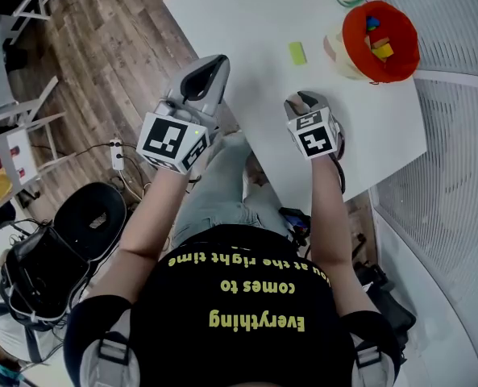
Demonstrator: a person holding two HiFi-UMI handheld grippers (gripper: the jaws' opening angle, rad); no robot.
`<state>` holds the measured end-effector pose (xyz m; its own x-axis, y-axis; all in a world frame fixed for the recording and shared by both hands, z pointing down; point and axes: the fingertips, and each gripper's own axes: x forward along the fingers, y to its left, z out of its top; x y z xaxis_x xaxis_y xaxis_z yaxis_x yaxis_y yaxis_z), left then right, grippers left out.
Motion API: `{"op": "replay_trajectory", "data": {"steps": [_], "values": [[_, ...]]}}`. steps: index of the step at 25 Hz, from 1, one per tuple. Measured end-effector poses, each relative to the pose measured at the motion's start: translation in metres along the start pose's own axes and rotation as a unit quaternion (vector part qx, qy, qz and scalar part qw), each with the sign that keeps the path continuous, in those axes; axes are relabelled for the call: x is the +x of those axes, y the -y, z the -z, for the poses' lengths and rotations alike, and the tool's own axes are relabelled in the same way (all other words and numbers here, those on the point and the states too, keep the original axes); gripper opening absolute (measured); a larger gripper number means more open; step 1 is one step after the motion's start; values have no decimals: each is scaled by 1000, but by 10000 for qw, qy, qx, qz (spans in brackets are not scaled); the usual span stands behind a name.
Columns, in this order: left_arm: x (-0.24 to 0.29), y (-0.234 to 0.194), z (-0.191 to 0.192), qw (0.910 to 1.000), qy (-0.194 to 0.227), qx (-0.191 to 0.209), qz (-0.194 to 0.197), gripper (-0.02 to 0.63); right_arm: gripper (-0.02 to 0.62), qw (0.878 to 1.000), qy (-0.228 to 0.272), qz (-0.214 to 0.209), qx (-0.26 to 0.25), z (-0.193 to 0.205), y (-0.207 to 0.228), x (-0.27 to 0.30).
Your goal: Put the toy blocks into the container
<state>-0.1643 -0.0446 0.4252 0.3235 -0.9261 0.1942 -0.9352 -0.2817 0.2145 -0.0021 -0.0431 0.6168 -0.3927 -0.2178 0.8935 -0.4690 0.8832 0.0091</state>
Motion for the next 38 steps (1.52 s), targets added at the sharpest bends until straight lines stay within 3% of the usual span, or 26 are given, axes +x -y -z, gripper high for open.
{"op": "replay_trajectory", "data": {"steps": [13,22,38], "values": [[2,11,-22,9995,163,118,236,0,147,9960,778,296,309,-24,5,-44],[7,27,-42,9979,261,268,529,0,147,9840,1551,648,587,-51,21,-96],[31,81,-92,9894,569,737,1113,0,147,9351,2978,1573,1105,-69,71,-225]]}}
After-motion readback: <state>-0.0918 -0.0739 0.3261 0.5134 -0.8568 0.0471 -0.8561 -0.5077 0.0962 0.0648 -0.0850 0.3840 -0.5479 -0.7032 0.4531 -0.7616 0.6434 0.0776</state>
